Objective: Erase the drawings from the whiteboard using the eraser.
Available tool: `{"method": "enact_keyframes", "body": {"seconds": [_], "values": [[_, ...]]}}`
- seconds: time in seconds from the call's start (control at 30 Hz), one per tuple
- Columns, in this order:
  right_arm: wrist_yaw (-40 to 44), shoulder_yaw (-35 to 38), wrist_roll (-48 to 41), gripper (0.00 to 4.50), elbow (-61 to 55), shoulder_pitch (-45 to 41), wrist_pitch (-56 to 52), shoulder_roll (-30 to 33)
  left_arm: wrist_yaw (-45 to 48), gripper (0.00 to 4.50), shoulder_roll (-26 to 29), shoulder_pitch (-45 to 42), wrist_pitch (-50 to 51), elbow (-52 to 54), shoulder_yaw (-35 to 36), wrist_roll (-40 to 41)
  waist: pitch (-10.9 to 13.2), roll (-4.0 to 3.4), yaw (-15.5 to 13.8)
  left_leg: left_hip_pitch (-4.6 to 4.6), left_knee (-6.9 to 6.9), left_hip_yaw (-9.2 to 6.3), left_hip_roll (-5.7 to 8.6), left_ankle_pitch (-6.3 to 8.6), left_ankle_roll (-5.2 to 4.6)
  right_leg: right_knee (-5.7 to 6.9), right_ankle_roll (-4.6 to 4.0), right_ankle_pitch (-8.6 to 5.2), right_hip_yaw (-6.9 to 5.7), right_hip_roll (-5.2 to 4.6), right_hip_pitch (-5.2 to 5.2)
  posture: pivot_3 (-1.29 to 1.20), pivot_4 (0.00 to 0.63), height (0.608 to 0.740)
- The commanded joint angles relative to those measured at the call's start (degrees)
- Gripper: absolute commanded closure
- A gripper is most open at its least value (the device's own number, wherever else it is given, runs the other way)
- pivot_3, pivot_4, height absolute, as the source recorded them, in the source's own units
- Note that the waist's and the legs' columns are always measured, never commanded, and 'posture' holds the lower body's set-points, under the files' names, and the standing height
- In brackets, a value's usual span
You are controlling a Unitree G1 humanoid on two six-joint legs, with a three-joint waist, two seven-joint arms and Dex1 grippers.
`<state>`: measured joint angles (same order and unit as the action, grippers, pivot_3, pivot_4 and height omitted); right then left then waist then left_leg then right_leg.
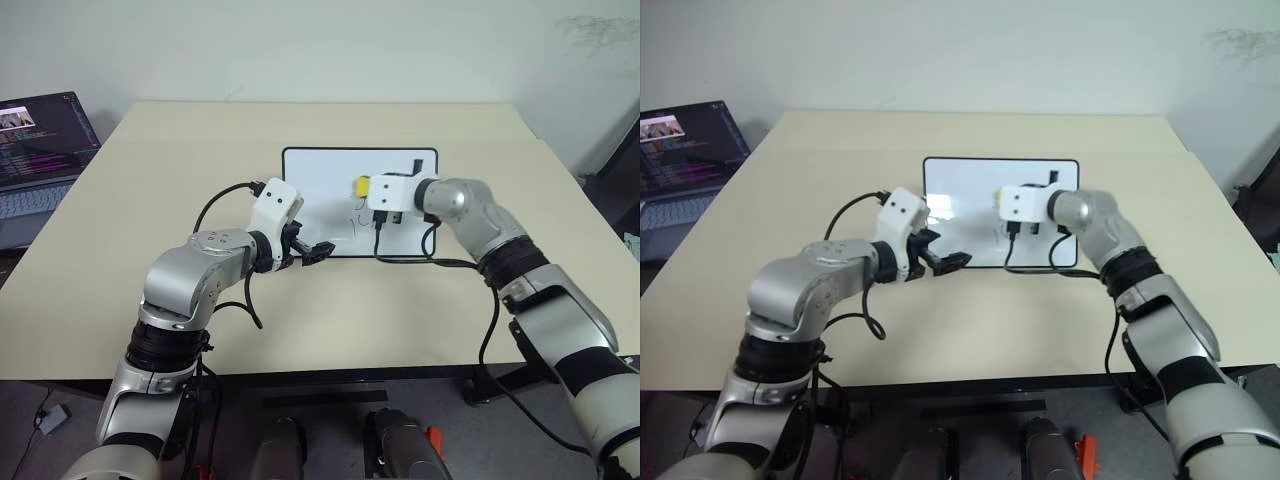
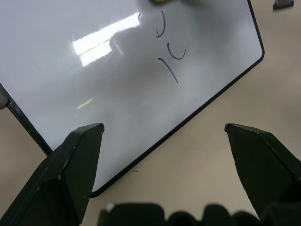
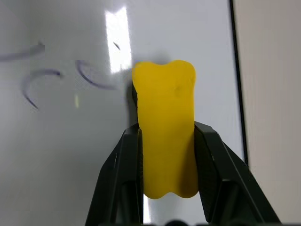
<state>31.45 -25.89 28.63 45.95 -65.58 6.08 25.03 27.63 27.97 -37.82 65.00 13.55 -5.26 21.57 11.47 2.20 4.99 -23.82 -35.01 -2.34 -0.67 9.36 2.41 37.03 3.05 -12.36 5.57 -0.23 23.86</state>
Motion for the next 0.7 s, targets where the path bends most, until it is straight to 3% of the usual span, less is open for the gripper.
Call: {"method": "enact_keyframes", "body": {"seconds": [0.03,0.7], "values": [[-1.3,1.2,1.0,3.41,1.8,-1.7,-1.1,1.4,-0.1,0.00,0.1,-1.3,-0.1,2.0,0.8,0.2,0.0,0.00,0.0,0.00,0.00,0.00,0.00,0.00,0.00,0.01,0.00,0.00,-0.01,0.00,0.00,0.00,0.150,0.740],[10.5,-0.9,0.2,3.41,-16.6,10.4,-6.7,-2.4,-0.1,0.00,-0.1,-1.3,-0.3,1.8,0.6,0.1,0.0,0.01,0.1,0.01,0.03,-0.01,-0.02,0.01,0.01,0.02,0.01,0.01,-0.02,0.02,0.01,0.00,0.150,0.740]]}}
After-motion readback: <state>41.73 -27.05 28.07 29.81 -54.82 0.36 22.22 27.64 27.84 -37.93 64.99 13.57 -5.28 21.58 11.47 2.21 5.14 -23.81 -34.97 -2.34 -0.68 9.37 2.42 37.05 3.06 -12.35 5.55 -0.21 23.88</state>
